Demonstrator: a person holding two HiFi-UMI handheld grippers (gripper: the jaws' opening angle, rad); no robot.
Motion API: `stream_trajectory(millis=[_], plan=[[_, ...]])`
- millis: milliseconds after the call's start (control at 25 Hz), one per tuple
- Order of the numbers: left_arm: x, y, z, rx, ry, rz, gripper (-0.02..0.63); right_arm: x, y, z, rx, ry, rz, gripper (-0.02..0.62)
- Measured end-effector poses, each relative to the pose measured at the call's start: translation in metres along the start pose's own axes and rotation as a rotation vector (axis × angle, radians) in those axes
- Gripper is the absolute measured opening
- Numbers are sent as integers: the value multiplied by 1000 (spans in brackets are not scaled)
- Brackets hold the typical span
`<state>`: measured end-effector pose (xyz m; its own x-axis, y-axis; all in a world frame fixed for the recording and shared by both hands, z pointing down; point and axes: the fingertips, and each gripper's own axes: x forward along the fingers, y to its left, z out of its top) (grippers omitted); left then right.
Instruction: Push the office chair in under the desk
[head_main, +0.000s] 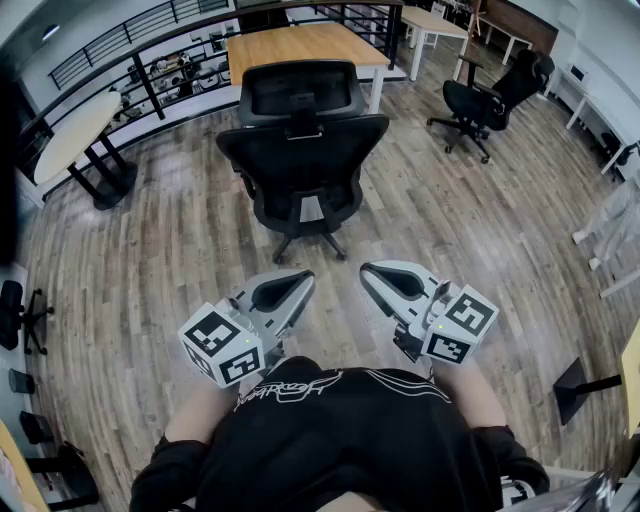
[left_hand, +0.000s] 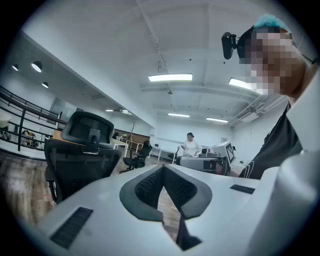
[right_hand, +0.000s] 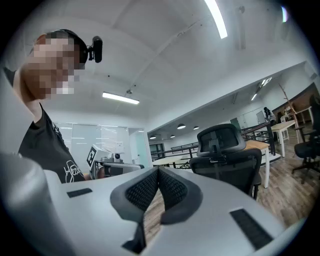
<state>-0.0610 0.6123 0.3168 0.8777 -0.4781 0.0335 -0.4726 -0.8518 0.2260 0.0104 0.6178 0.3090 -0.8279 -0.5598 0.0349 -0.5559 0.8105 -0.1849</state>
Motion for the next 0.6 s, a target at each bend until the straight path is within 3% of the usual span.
stream_trajectory(millis=[320, 600], plan=[[4, 18, -2, 35, 6, 25, 8, 10, -19, -5, -15, 17, -55, 41], [14, 74, 0, 86, 36, 88, 9, 27, -69, -5, -96, 65, -154, 41]])
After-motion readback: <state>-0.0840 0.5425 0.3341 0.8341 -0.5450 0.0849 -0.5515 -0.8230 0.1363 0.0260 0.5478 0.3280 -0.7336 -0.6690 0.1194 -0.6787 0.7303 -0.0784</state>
